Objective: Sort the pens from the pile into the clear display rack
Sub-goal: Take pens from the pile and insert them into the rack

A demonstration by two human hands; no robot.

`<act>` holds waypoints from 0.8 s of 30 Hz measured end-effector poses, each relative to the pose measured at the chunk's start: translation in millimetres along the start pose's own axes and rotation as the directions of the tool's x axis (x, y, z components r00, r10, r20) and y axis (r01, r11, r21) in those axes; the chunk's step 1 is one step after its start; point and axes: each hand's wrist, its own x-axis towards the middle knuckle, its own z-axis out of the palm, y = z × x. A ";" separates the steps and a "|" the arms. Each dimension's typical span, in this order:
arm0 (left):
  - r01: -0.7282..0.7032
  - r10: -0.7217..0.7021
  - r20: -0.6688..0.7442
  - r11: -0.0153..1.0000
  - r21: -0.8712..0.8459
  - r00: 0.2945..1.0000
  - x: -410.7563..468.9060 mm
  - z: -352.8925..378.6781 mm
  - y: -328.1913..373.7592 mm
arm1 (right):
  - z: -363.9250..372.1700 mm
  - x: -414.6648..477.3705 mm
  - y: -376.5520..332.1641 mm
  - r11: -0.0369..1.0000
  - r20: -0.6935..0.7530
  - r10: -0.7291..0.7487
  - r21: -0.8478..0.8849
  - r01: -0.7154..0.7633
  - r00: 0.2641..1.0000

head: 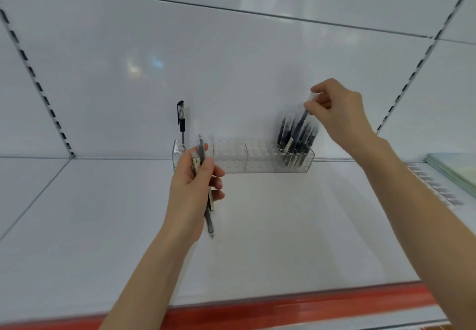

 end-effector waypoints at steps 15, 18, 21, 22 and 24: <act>0.004 -0.003 0.019 0.999 -0.034 1.000 3.2 1.2 -0.1 | 18.5 1.1 6.1 0.993 0.061 -0.049 -0.104 0.055 0.997; 0.001 0.000 0.024 0.999 -0.033 1.000 3.0 1.6 0.1 | 16.8 7.8 4.2 0.987 0.097 -0.038 -0.152 0.053 0.995; 0.004 -0.002 0.025 0.999 -0.046 1.000 3.1 1.5 0.3 | 18.6 12.1 1.4 0.984 0.154 -0.026 -0.169 0.052 0.988; 0.005 -0.004 0.024 0.999 -0.050 1.000 3.2 1.4 0.2 | 20.9 12.3 0.7 0.982 0.183 -0.023 -0.181 0.057 0.983; 0.001 0.000 0.026 0.999 -0.051 1.000 3.1 0.7 0.2 | 26.6 11.6 -0.3 0.976 0.220 -0.023 -0.205 0.069 0.975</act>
